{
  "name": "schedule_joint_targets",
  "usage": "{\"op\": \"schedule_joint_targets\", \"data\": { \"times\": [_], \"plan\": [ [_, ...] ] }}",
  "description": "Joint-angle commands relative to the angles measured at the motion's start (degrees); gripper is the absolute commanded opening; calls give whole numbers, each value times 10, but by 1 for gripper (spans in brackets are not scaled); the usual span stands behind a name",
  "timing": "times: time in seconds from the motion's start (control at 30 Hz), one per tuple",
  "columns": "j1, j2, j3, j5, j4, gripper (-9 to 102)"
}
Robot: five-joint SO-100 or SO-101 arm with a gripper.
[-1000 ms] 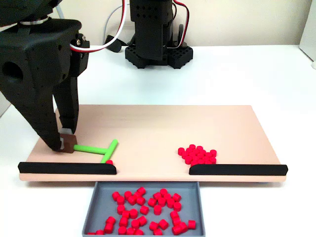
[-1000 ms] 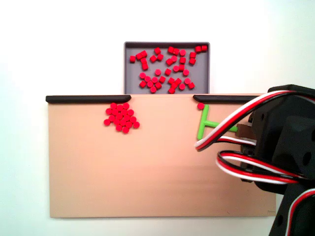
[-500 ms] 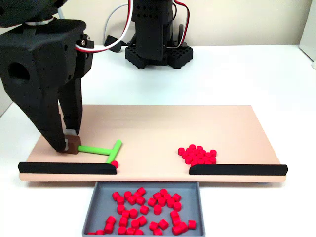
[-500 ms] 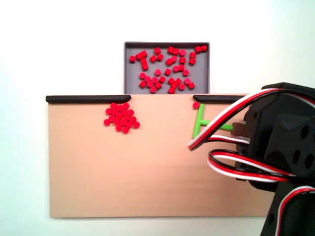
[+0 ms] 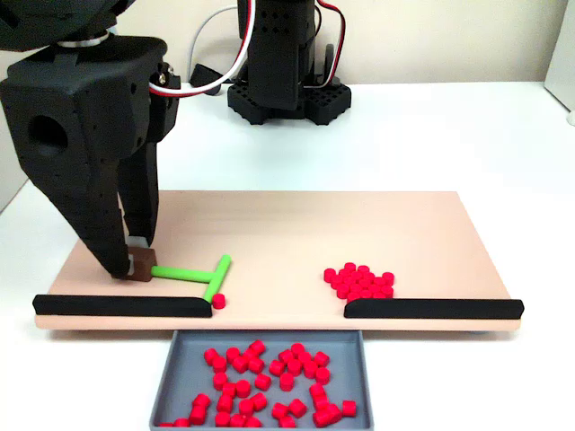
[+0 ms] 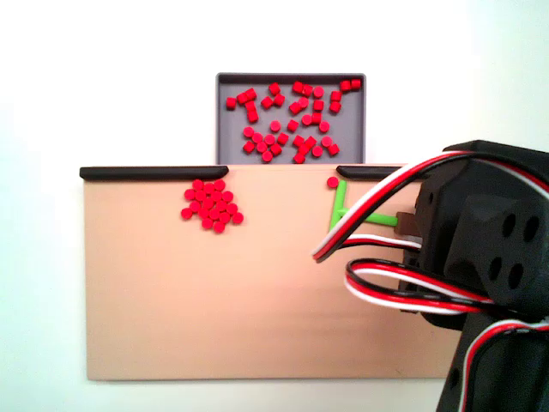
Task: Push granules from right to the grey container
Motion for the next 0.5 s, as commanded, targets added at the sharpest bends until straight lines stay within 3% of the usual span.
{"op": "schedule_joint_targets", "data": {
  "times": [0.0, 0.47],
  "plan": [
    [-8, 30, 1, -128, 4, 0],
    [-18, 31, 1, -91, -2, 0]
  ]
}}
